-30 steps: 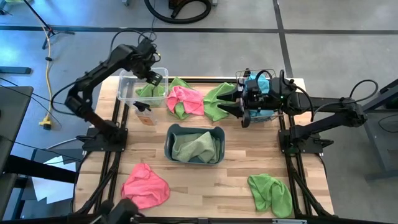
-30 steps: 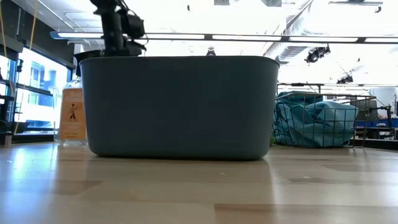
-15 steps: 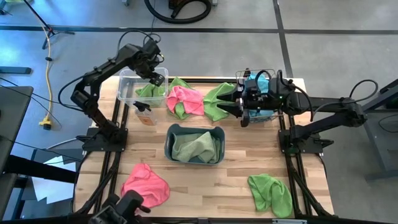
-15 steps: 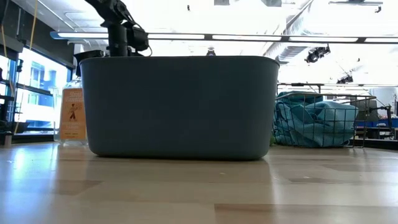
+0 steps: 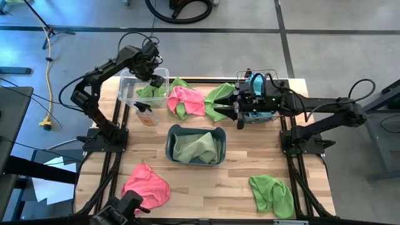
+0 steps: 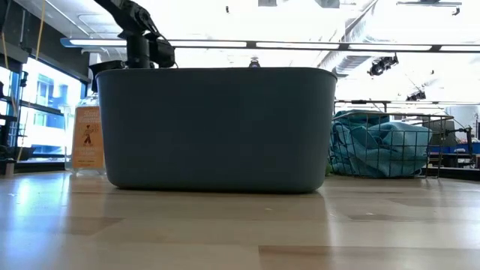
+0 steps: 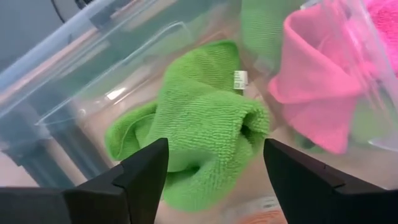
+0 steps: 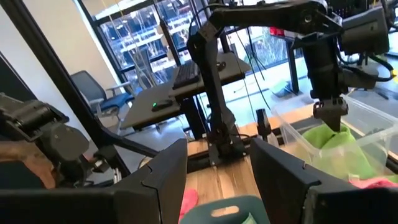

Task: Sort microfiber towel by color & place in baskets
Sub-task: Put the green microfiber cloth into the transparent bin

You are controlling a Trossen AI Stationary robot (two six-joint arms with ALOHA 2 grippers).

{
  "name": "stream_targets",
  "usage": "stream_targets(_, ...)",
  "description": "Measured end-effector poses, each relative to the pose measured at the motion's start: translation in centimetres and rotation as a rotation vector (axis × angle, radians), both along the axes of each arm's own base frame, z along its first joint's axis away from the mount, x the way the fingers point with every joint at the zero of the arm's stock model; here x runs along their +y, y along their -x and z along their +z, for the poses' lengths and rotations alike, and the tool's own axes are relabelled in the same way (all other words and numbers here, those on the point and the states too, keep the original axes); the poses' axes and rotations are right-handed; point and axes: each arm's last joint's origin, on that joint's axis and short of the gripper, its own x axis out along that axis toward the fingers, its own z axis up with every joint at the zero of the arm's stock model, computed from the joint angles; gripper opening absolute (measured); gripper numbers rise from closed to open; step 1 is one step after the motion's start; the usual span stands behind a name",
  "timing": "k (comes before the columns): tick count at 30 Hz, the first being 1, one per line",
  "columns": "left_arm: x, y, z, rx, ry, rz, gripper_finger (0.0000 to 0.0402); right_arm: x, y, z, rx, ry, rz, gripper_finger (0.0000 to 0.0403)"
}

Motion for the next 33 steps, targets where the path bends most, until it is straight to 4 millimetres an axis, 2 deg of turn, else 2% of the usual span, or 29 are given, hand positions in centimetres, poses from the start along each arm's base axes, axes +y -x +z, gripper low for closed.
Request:
stream_targets(5, 0.1, -0.1, -0.3, 0.001, 0.011, 0.011, 0.0253, 0.0, 0.0, 0.0, 0.002, 0.000, 0.000, 0.0174)
stream_targets(15, 0.8, -1.1, -2.3, 0.032, 0.071, 0.029, 0.0253, 0.0, 0.0, -0.1, 0.013, -0.005, 0.016, 0.0174)
stream_targets(26, 0.5, -0.8, -4.0, 0.070, 0.092, 0.018, 0.0250, 0.0, 0.0, -0.2, 0.020, -0.003, 0.016, 0.0174)
stream_targets(28, 0.6, -0.8, -3.9, 0.088, 0.070, 0.021, 0.0237, 0.0, 0.0, -0.2, 0.020, -0.003, 0.016, 0.0174)
stream_targets(30, 0.7, -0.8, -3.9, 0.090, 0.060, 0.021, 0.0207, 0.0, 0.0, -0.2, 0.020, -0.003, 0.016, 0.0174)
stream_targets(33, 0.7, -0.8, -3.9, 0.091, 0.053, 0.003, 0.0125, 0.0, 0.0, -0.2, 0.020, -0.003, 0.016, 0.0174)
